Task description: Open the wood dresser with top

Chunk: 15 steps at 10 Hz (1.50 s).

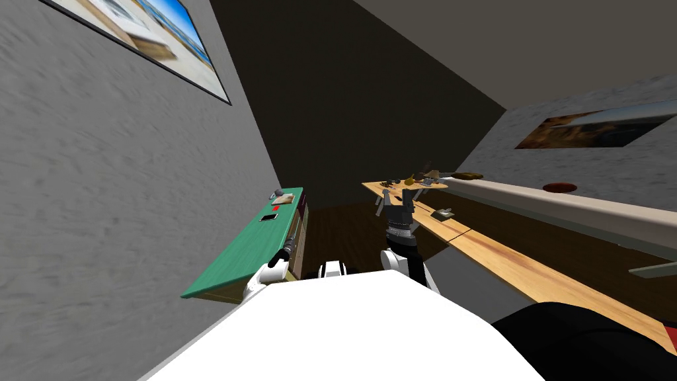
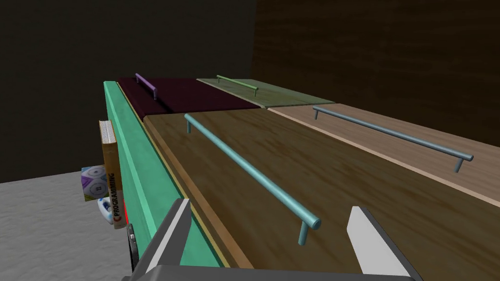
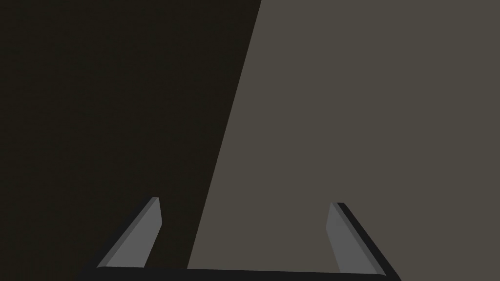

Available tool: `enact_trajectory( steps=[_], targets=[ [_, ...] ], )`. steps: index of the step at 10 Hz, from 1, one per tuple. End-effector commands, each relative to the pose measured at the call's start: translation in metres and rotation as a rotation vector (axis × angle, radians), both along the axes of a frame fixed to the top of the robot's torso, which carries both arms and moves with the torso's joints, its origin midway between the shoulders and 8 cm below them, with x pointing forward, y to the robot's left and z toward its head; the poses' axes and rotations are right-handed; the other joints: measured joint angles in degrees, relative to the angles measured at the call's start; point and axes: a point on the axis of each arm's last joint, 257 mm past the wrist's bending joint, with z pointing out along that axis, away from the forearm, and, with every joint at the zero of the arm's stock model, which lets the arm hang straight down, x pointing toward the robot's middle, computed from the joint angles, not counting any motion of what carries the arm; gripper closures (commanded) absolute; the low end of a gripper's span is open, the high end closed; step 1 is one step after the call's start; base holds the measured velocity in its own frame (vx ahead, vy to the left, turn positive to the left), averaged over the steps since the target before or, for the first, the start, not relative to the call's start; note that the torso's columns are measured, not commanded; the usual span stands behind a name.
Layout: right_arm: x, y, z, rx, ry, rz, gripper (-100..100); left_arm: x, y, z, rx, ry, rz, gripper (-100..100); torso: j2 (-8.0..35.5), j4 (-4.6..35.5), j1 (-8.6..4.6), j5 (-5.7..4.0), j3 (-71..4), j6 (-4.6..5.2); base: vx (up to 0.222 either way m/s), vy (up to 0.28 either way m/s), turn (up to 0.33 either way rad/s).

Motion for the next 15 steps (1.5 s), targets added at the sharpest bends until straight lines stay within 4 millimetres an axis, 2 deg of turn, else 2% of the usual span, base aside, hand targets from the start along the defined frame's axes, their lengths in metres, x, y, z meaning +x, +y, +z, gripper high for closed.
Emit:
enact_trajectory(
  steps=[1,4,8,9,12,13,14,15],
  targets=[
    [0.0,0.0,0.0,0.0,0.0,0.0,0,-0.008,0.008,-0.016,-0.003,0.041,0.016,-100,0.02,0.0,0.01,0.0,0.01,-0.01,0.012,-0.002,-0.062],
    [0.0,0.0,0.0,0.0,0.0,0.0,0,-0.025,0.028,-0.04,-0.001,0.125,0.053,-100,-0.07,-0.02,-0.01,0.0,-0.04,0.0,0.026,-0.003,-0.103],
    [0.0,0.0,0.0,0.0,0.0,0.0,0,-0.037,0.049,-0.053,0.01,0.179,0.081,-100,-0.08,-0.02,0.14,0.02,0.0,-0.02,0.014,-0.007,-0.045],
    [0.0,0.0,0.0,0.0,0.0,0.0,0,-0.034,0.042,-0.052,0.004,0.17,0.073,-100,-0.17,-0.05,0.33,0.05,-0.03,-0.05,-0.002,-0.011,-0.015],
    [0.0,0.0,0.0,0.0,0.0,0.0,0,-0.047,0.037,-0.065,0.01,0.171,0.069,-100,-0.4,-0.12,0.25,0.08,-0.2,-0.01,0.093,0.017,0.014],
    [0.0,0.0,0.0,0.0,0.0,0.0,0,-0.044,0.038,-0.064,0.007,0.173,0.07,-100,-0.28,-0.09,0.15,0.05,-0.15,-0.01,0.047,0.004,0.003],
    [0.0,0.0,0.0,0.0,0.0,0.0,0,-0.041,0.04,-0.059,0.007,0.171,0.071,100,0.06,0.0,0.02,0.01,0.03,0.0,-0.032,0.0,-0.019],
    [0.0,0.0,0.0,0.0,0.0,0.0,0,-0.037,0.042,-0.055,0.005,0.171,0.073,100,0.34,0.02,-0.03,0.02,0.2,-0.02,-0.069,-0.02,-0.047]
  ],
)
